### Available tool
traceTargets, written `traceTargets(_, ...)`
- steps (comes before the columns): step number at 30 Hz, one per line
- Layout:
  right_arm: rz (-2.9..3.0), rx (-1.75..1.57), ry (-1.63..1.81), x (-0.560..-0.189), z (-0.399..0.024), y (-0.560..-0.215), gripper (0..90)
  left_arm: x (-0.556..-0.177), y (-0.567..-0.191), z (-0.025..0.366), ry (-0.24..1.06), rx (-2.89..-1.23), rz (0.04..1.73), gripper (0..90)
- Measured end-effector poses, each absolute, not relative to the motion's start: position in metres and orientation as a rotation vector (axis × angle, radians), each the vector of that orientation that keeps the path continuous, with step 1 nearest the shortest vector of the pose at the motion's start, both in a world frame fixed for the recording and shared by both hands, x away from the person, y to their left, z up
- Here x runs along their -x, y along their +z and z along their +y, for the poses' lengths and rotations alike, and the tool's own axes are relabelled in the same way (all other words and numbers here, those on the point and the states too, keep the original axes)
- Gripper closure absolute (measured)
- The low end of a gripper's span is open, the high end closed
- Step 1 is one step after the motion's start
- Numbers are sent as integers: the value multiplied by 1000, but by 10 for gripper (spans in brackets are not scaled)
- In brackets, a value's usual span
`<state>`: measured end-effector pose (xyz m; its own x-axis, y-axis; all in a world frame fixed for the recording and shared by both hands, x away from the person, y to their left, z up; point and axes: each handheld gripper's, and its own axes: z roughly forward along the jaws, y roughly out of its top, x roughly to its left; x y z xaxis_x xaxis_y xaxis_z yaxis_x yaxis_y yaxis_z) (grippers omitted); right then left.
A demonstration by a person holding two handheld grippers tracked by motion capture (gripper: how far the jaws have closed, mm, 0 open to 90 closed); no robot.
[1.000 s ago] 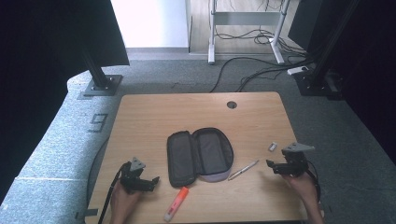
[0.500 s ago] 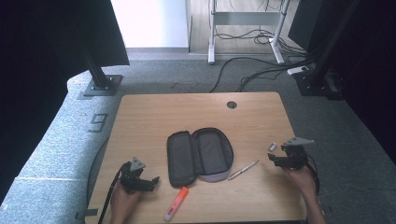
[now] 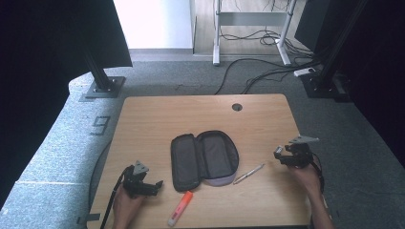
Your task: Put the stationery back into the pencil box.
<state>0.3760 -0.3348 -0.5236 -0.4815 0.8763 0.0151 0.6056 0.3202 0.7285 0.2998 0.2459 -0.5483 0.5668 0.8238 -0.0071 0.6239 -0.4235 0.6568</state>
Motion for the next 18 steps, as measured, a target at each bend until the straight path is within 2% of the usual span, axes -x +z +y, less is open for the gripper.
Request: traceTargets(18, 2222, -1343, 910, -395, -336, -535, 392, -300, -548, 246, 423, -2186, 1153, 0)
